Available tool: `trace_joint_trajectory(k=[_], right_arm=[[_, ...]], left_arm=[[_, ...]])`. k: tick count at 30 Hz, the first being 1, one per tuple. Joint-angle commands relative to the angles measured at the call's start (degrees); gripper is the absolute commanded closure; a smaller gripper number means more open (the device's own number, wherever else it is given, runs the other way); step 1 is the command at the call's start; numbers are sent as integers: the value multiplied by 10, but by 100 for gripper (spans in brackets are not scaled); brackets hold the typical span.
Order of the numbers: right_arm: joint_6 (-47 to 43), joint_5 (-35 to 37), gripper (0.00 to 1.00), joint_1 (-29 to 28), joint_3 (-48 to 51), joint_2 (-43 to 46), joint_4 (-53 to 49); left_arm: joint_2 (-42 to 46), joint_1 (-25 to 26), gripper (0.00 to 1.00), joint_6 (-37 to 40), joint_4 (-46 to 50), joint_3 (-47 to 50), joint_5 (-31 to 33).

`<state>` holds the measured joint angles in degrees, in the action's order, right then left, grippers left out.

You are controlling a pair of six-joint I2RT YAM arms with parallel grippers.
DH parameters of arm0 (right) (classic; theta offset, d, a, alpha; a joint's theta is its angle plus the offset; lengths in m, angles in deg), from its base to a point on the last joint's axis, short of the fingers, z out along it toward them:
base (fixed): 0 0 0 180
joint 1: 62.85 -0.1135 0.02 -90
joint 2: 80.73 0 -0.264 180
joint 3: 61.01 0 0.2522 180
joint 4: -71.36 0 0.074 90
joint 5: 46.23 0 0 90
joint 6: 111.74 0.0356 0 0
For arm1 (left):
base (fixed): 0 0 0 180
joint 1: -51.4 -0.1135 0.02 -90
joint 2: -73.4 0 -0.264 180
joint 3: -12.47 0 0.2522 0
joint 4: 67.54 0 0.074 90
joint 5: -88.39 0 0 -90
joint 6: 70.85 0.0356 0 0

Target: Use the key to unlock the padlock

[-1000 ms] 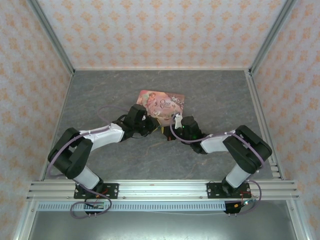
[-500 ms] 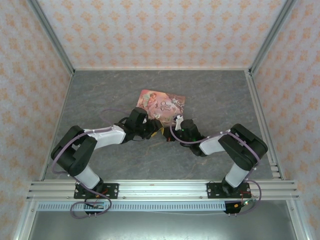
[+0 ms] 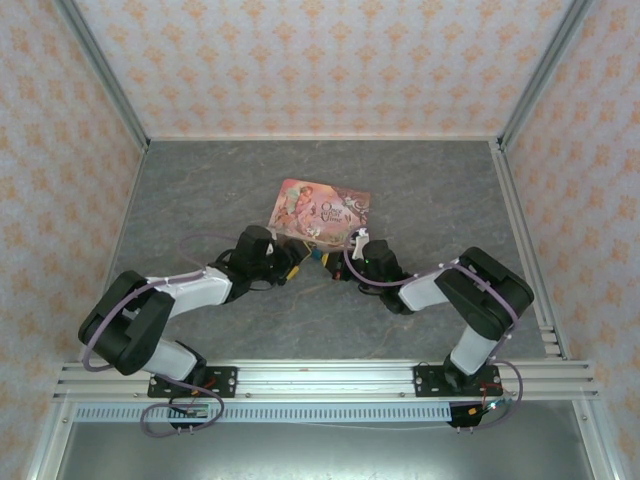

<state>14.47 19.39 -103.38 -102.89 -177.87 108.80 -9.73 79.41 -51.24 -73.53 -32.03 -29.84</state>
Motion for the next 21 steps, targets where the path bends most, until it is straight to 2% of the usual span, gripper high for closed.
trace_joint_trajectory(k=[1, 8, 21], right_arm=[[45, 7, 100, -9, 2, -10, 54], [72, 26, 100, -28, -8, -14, 41], [121, 33, 100, -40, -16, -30, 54]], left_arm=[[-1, -2, 41, -43, -102, 22, 10], [-11, -2, 48, -68, -138, 31, 13], [-23, -1, 48, -75, -96, 15, 14]])
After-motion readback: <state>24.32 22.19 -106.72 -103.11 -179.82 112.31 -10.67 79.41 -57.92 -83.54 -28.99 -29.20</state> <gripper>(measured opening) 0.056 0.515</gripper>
